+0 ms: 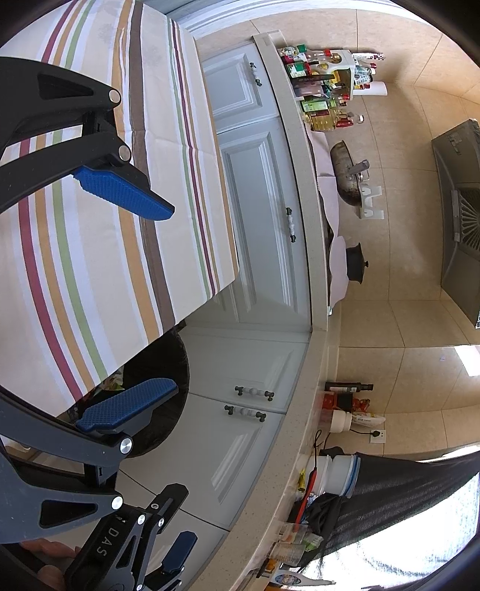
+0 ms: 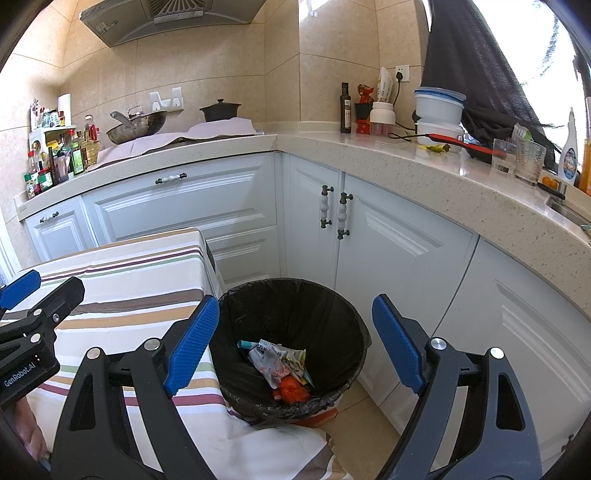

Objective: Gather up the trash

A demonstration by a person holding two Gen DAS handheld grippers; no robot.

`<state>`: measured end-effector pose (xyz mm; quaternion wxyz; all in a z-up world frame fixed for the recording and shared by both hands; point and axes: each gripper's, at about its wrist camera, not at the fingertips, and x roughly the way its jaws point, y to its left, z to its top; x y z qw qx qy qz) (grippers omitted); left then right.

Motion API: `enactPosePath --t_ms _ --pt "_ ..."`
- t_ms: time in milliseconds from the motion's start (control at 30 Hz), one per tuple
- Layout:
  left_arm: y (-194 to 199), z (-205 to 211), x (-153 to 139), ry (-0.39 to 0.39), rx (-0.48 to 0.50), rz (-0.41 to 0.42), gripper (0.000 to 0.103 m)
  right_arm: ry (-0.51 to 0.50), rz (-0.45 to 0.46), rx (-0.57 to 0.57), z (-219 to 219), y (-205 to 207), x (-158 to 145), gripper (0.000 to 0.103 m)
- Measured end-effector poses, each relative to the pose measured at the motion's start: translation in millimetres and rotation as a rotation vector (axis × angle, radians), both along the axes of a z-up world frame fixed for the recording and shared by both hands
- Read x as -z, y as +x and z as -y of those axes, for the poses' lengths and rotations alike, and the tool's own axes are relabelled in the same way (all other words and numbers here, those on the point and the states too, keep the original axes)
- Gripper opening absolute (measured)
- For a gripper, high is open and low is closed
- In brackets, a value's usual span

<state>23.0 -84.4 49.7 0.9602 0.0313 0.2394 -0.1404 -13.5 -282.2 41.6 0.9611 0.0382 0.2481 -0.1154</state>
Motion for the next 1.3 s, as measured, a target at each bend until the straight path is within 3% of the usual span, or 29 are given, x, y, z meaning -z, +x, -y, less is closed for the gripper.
enactPosePath --t_ms 1100,1300 --pt "-1 12 4 -0.001 0.043 -0.007 0.085 -0.001 -0.001 -0.001 0 0 1 0.083" --pt "-2 14 6 0.005 0.042 0.013 0.089 -0.001 -0.005 -0.003 1 0 3 0.083"
